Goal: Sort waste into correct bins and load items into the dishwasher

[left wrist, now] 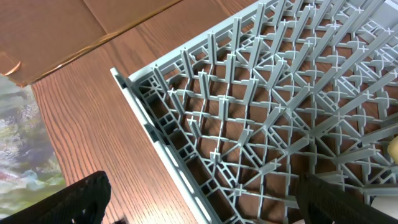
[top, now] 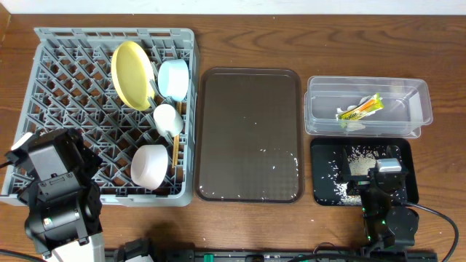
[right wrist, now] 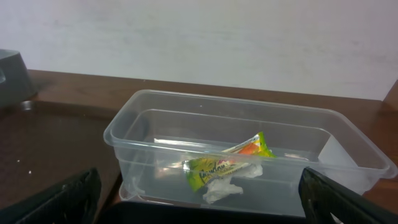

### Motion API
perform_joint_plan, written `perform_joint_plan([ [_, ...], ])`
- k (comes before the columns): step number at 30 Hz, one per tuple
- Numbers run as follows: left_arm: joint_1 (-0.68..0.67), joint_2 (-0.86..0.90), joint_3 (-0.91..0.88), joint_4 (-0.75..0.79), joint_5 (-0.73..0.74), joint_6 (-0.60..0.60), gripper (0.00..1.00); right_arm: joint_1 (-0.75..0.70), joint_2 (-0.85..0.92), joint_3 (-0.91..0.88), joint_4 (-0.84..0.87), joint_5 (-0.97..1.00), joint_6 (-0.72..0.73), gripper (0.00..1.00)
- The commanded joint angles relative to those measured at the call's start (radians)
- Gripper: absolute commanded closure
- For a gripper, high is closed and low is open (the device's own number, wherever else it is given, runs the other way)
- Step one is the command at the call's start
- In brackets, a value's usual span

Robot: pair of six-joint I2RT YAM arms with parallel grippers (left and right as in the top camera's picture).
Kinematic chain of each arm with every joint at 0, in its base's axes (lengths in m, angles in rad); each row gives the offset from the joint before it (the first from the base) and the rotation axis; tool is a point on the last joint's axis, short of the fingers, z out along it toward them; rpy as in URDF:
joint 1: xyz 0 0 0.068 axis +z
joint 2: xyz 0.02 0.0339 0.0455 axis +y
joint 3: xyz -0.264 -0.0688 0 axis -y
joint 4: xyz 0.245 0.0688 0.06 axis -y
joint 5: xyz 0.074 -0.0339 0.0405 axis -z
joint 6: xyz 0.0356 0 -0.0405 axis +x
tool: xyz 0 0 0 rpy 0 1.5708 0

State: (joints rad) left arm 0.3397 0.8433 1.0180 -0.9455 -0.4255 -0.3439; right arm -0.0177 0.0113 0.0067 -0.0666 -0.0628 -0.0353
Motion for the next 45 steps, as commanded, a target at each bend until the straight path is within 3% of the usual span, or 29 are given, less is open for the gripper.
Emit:
perform_joint_plan([
  [1,0.004,-0.002,0.013,-0.004,-0.013,-0.010,0.04,-0.009,-0.006,-0.001,-0.005,0.009,-0.015,0.01],
  [24,0.002,-0.013,0.012,-0.004,-0.013,-0.010,0.04,-0.009,-0.006,-0.001,-0.005,0.009,-0.015,0.01],
  [33,-0.143,-0.222,-0.062,-0.004,-0.013,-0.010,0.04,-0.009,-0.006,-0.001,-0.005,0.009,-0.015,0.01],
  [41,-0.271,-0.449,-0.235,-0.002,0.012,-0.023,0.04,-0.009,-0.006,-0.001,-0.005,0.009,-0.015,0.01],
  [45,-0.280,-0.553,-0.363,0.120,0.077,-0.108,0.04,-0.009,-0.006,-0.001,-0.005,0.009,-0.015,0.01],
])
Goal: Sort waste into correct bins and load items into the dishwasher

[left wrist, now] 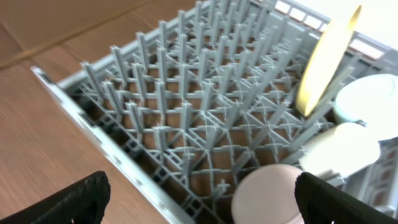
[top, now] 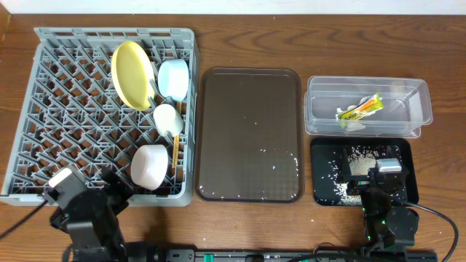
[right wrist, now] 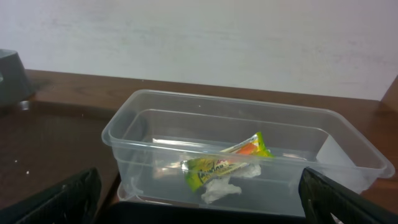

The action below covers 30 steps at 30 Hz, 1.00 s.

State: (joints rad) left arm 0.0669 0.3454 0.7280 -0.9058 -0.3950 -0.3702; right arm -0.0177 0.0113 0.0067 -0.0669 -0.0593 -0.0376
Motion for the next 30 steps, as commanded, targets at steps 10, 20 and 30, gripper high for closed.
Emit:
perform_joint_plan([
  [10,-0.008,-0.180,-0.381,0.837,0.284,-0.171,0.04,-0.009,-0.006,-0.001,-0.005,0.006,-0.012,0.01],
  [20,-0.008,-0.240,-0.611,1.186,0.346,-0.186,0.04,-0.009,-0.006,-0.001,-0.005,0.006,-0.013,0.01],
  [30,-0.008,-0.344,-0.719,1.181,0.316,-0.184,0.04,-0.009,-0.006,-0.001,-0.005,0.006,-0.013,0.01],
])
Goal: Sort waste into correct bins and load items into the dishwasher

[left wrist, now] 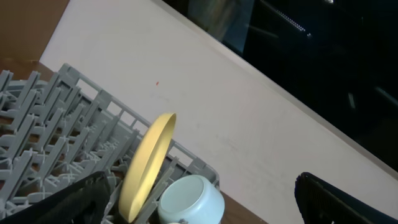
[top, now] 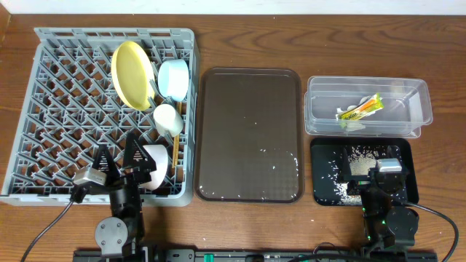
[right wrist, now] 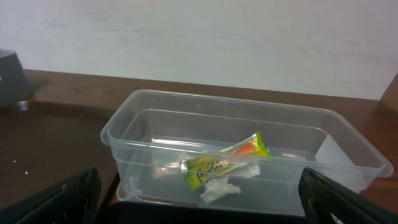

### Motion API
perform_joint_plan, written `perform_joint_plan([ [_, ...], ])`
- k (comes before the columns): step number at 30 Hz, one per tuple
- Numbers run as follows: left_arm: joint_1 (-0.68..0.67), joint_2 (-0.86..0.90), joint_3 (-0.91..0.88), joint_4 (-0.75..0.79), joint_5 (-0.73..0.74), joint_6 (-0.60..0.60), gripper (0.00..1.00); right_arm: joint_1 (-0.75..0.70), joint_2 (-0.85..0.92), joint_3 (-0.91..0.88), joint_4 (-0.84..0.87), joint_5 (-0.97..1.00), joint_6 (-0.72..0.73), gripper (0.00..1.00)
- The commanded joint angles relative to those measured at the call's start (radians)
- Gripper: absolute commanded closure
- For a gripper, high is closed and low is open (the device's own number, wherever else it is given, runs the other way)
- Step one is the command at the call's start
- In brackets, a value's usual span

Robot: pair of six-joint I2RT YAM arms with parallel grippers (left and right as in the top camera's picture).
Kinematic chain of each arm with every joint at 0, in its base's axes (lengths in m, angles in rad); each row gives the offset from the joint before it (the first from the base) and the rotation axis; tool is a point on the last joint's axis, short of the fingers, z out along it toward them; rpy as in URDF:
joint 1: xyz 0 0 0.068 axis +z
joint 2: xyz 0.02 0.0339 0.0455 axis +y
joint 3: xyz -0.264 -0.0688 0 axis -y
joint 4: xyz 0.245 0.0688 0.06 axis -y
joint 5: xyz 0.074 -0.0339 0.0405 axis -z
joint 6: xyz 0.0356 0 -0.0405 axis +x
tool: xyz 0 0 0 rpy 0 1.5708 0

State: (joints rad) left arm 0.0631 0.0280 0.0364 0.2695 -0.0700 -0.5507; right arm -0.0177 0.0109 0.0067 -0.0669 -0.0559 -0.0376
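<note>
A grey dish rack (top: 65, 94) on the left holds an upright yellow plate (top: 132, 74), a light blue cup (top: 174, 78), a white cup (top: 167, 118) and a white bowl (top: 153, 166). My left gripper (top: 119, 159) stands open and empty at the rack's front edge, beside the white bowl. Its wrist view looks up past the yellow plate (left wrist: 147, 163) and blue cup (left wrist: 189, 199) to the wall. My right gripper (top: 386, 171) is open and empty at the front of the black tray (top: 408, 191). It faces the clear bin (right wrist: 242, 152) holding a green wrapper (right wrist: 227, 163) and crumpled tissue (right wrist: 219, 188).
A brown serving tray (top: 251, 135) with a few rice grains lies in the middle. Rice is scattered on the black tray. A wooden utensil (top: 175, 149) stands in the rack between the white cup and bowl. The clear bin (top: 368, 107) sits behind the black tray.
My left arm has moved right along the rack's front edge, to beside the white bowl. Its camera now tilts up at the wall instead of across the rack. The right arm has not moved.
My left arm was first over the rack's front left corner, looking down at the empty grid. Then it was lower, in front of that corner, looking across at the dishes. Now it stands by the white bowl, open. The right arm and all items stayed put.
</note>
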Motion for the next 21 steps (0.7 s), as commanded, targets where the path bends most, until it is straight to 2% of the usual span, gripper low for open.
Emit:
perform_joint_plan([
  [1,-0.004,-0.027,-0.033,-0.001,-0.008,-0.004,0.04,-0.009,-0.006,-0.001,-0.005,0.002,-0.013,0.01],
  [7,-0.004,-0.026,-0.032,-0.195,-0.008,0.037,0.04,-0.009,-0.006,-0.001,-0.005,0.002,-0.013,0.01],
  [11,-0.004,-0.026,-0.032,-0.343,-0.003,0.165,0.04,-0.009,-0.006,-0.001,-0.005,0.002,-0.013,0.01],
  [16,-0.026,-0.026,-0.032,-0.341,0.064,0.444,0.04,-0.009,-0.005,-0.001,-0.005,0.002,-0.013,0.01],
  [21,-0.052,-0.026,-0.032,-0.341,0.063,0.543,0.04,-0.009,-0.005,-0.001,-0.005,0.002,-0.013,0.01],
])
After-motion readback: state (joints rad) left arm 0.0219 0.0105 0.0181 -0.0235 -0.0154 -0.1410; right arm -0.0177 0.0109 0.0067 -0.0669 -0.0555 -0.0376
